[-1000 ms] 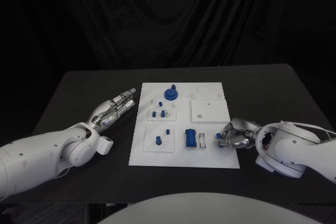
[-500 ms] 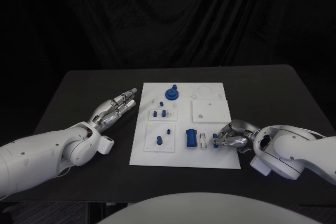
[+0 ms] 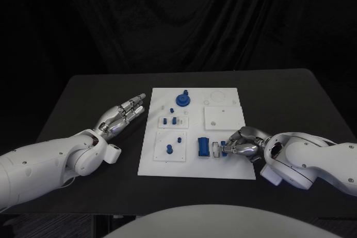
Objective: Assemble the parts on the task board
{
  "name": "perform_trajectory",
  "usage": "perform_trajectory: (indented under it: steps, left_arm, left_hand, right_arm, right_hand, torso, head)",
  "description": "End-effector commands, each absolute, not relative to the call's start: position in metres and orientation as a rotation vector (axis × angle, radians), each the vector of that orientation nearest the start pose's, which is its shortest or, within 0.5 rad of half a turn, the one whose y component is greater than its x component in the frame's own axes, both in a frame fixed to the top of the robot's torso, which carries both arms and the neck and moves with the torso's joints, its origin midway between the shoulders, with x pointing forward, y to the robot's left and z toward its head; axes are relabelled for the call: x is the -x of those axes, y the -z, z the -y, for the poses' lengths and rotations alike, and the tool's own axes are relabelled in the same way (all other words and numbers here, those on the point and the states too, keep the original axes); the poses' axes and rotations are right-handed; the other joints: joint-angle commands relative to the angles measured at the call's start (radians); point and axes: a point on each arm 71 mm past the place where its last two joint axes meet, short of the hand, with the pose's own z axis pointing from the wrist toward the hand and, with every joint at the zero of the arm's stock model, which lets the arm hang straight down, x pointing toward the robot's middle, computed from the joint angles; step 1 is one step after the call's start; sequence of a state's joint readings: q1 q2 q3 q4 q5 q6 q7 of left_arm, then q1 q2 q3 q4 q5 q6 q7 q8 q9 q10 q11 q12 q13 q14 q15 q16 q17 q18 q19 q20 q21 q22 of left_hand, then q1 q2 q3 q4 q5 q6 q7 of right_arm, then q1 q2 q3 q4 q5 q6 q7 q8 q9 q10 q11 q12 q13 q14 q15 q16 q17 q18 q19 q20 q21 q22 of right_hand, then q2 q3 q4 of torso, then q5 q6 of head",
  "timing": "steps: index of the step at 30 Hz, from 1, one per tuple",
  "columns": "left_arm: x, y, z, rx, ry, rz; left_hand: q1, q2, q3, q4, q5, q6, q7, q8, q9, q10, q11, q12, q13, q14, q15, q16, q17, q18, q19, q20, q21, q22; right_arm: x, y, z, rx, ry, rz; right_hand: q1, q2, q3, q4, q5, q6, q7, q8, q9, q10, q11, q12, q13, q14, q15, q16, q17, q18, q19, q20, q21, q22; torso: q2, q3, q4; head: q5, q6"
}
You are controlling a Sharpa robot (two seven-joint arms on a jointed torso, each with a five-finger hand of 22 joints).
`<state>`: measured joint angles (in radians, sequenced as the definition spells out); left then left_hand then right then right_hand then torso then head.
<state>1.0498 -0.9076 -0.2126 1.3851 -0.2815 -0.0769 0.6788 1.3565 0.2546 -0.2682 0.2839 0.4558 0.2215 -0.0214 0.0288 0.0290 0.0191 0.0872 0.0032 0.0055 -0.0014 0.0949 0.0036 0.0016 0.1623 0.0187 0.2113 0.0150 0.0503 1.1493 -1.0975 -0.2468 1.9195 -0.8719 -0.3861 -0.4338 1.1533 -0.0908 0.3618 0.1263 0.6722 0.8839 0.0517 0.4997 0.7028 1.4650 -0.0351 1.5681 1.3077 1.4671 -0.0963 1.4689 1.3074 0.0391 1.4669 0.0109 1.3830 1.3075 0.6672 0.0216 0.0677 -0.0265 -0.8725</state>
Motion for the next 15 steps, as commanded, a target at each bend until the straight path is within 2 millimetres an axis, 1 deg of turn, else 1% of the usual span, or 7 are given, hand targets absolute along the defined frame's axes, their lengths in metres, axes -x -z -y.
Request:
perform_trajectory:
  steps: [1,3,5,9,12,15]
  left_arm:
    - [-0.434,0.285,-0.267,0.749,1.666,-1.496]
    - [-0.435,0.285,-0.266,0.750,1.666,-1.497]
    - [-0.435,0.285,-0.266,0.750,1.666,-1.498]
    - [-0.435,0.285,-0.265,0.750,1.669,-1.500]
    - [-0.435,0.285,-0.265,0.751,1.669,-1.502]
    - [-0.435,0.286,-0.265,0.752,1.669,-1.505]
  left_hand:
    - [0.009,0.003,0.005,0.001,0.006,-0.007,0.002,-0.001,-0.001,-0.002,0.008,0.001,-0.001,0.001,0.007,-0.004,-0.002,0.017,0.000,0.007,0.000,0.001]
    - [0.009,0.003,0.005,0.001,0.006,-0.007,0.002,-0.001,-0.001,-0.002,0.008,0.001,-0.001,0.001,0.007,-0.004,-0.002,0.017,0.000,0.007,0.000,0.001]
    - [0.009,0.003,0.005,0.001,0.006,-0.007,0.002,-0.001,-0.001,-0.002,0.008,0.001,-0.001,0.001,0.007,-0.004,-0.002,0.017,0.000,0.007,0.000,0.001]
    - [0.011,0.003,0.006,0.001,0.006,-0.006,0.002,-0.001,-0.001,-0.002,0.008,0.001,-0.001,0.001,0.009,-0.004,-0.002,0.017,0.000,0.008,0.000,0.001]
    - [0.011,0.003,0.006,0.001,0.006,-0.006,0.002,-0.001,-0.001,-0.002,0.008,0.001,-0.001,0.001,0.009,-0.004,-0.002,0.017,0.000,0.008,0.000,0.001]
    - [0.012,0.004,0.007,0.001,0.006,-0.003,0.005,0.000,0.000,-0.002,0.009,0.001,-0.001,0.001,0.010,-0.004,-0.002,0.017,0.000,0.010,0.001,0.001]
  right_arm:
    - [-0.356,0.264,0.230,-0.625,-0.624,-2.228]
    - [-0.356,0.265,0.228,-0.619,-0.626,-2.235]
    - [-0.357,0.266,0.226,-0.611,-0.627,-2.245]
    - [-0.359,0.268,0.222,-0.595,-0.625,-2.267]
    - [-0.360,0.270,0.220,-0.583,-0.618,-2.287]
    - [-0.361,0.272,0.220,-0.576,-0.610,-2.303]
  right_hand:
    - [-0.011,0.001,0.102,-0.106,-0.009,-0.006,-0.003,0.003,0.002,0.106,0.009,0.003,0.263,0.065,0.006,0.005,0.042,0.006,0.032,0.009,0.000,0.203]
    - [-0.011,0.001,0.102,-0.106,-0.009,-0.007,-0.003,0.003,0.002,0.106,0.009,0.003,0.263,0.065,0.006,0.005,0.042,0.006,0.032,0.009,0.000,0.203]
    - [-0.016,0.003,0.103,-0.107,-0.014,-0.008,-0.003,0.004,0.003,0.106,0.009,0.003,0.263,0.065,0.006,0.004,0.041,0.007,0.032,0.009,-0.001,0.203]
    - [-0.034,0.006,0.101,-0.106,-0.030,-0.011,-0.003,0.004,0.004,0.106,0.009,0.003,0.263,0.064,0.007,0.003,0.037,0.007,0.031,0.010,-0.002,0.202]
    - [-0.042,0.007,0.100,-0.107,-0.042,-0.013,-0.003,0.005,0.004,0.106,0.009,0.003,0.263,0.064,0.007,0.003,0.037,0.007,0.030,0.010,-0.004,0.202]
    - [-0.057,0.007,0.097,-0.103,-0.047,-0.017,-0.002,0.002,0.003,0.106,0.010,0.003,0.263,0.063,0.007,0.002,0.034,0.007,0.030,0.010,-0.004,0.202]
  torso:
    - [0.000,-0.0003,0.0002]
    - [0.000,0.0004,-0.0013]
    - [0.000,0.0001,-0.0017]
    - [0.000,-0.0006,-0.0004]
    - [0.000,-0.0004,0.0005]
    - [0.000,0.0002,-0.0008]
  head:
    - [0.001,0.000]
    - [0.000,0.000]
    - [0.000,0.000]
    - [0.000,0.000]
    - [0.002,0.000]
    - [0.006,0.000]
